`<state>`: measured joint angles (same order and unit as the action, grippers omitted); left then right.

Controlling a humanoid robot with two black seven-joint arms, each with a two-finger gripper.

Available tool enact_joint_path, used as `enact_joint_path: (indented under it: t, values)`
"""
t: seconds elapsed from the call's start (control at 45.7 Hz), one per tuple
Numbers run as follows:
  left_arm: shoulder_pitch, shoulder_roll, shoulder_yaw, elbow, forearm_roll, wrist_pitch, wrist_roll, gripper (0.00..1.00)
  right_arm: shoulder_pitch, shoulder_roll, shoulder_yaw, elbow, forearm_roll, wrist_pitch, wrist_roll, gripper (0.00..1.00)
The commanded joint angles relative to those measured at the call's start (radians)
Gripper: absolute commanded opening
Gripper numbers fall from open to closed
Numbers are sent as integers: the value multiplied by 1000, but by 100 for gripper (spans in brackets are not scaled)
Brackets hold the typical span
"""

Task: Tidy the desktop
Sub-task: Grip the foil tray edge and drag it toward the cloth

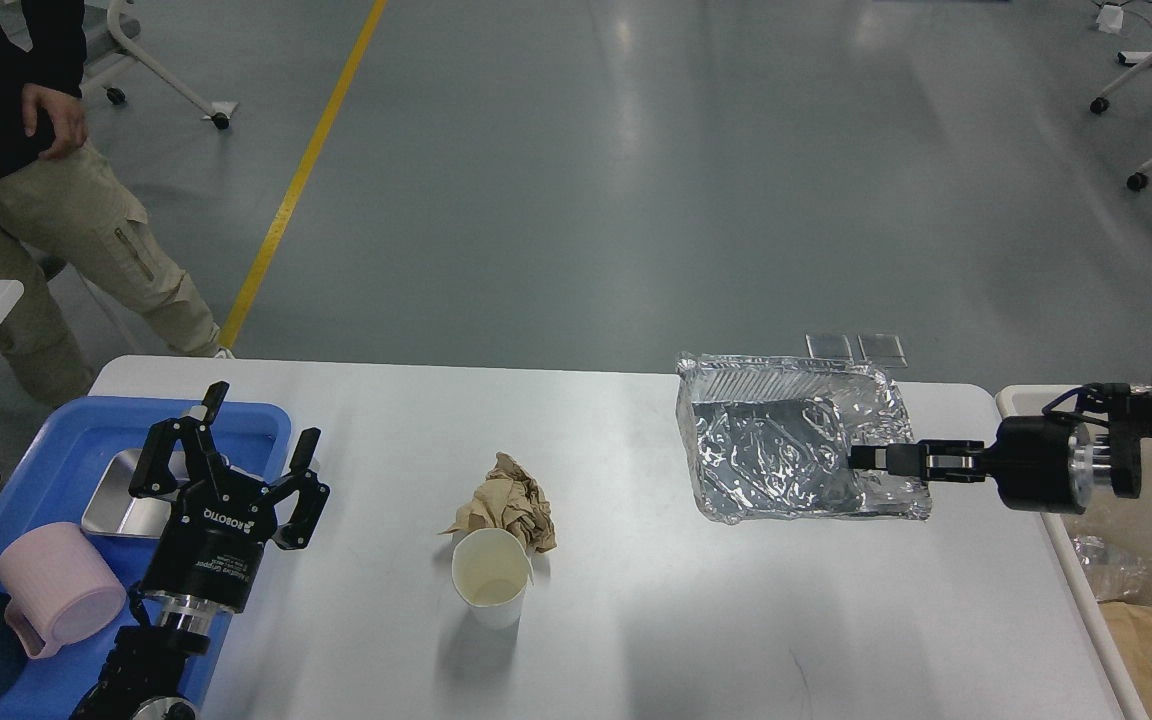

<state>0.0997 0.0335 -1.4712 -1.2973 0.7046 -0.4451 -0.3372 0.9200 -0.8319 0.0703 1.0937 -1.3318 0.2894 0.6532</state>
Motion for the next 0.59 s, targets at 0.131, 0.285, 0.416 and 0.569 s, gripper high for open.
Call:
enact_joint_path:
  t: [0.131,0.285,0.416,0.569]
  values:
    - [2,14,-1,1,1,3,0,97,88,112,-101,-6,2,-4,-3,0]
    - [2,14,-1,1,1,3,0,97,135,183,-158,-34,6,-10,-3,0]
    - [2,14,-1,1,1,2,0,97,174,260,-216,-100,39,-10,0,0]
    - [2,17,-3,1,1,2,0,97,209,361,-286,-196,83,-9,2,0]
